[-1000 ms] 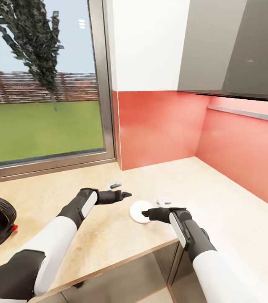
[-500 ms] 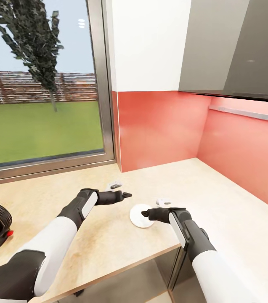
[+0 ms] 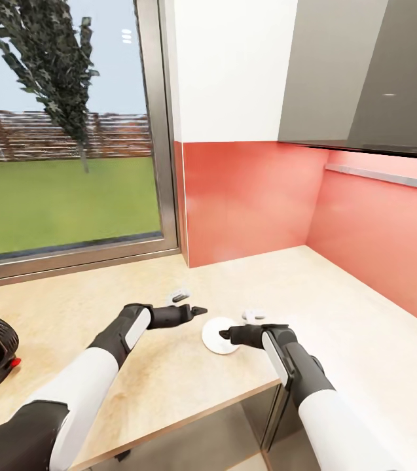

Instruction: Set up a coffee station on the kitchen countertop: keep the coffee maker on the countertop, move the bottle of coffee from the kitchen shelf to the counter next to the coffee maker, place a paper coffee filter on top of the coffee maker, put the saucer next to the coffee maker with the coffee cup on the saucer, and place the electric kettle next to the coffee maker.

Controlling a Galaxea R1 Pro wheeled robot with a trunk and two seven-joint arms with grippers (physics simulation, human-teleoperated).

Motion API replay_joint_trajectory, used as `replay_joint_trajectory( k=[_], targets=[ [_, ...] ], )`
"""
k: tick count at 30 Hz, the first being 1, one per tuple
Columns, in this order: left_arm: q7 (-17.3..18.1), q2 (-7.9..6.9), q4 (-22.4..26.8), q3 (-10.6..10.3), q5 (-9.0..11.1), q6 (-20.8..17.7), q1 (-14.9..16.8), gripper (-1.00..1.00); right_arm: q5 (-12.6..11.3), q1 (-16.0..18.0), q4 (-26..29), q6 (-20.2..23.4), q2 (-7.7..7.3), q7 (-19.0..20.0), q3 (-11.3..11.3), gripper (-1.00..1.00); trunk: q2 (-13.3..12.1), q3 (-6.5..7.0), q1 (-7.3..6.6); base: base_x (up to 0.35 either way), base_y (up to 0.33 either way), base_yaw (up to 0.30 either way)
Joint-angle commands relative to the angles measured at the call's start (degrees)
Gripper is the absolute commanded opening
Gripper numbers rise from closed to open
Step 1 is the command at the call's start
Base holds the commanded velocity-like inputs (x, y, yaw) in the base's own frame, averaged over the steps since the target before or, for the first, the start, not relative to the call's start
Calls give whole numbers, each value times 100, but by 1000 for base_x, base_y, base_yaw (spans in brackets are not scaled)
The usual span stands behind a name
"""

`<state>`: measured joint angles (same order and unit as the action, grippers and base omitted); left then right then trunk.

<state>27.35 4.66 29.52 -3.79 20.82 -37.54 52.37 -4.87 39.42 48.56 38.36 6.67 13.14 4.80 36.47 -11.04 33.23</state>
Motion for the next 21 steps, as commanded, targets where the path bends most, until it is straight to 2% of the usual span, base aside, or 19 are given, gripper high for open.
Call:
replay_joint_trajectory(
  k=[1,8,13,21],
  targets=[
    [-3,2,3,-8,23,-33,3,100,-50,4,-22,32,0,-15,3,100,8,-10,2,0,0,0],
    [6,20,-188,-8,39,-34,1,100,-50,4,-71,32,12,-6,10,100,8,-10,2,0,0,0],
    [195,25,-483,-12,223,-7,-31,100,-55,4,-84,32,18,-3,12,100,8,-10,2,0,0,0],
    [294,26,-544,-16,270,-6,-75,100,-57,4,-212,32,47,94,20,100,8,-10,2,0,0,0]
  ],
)
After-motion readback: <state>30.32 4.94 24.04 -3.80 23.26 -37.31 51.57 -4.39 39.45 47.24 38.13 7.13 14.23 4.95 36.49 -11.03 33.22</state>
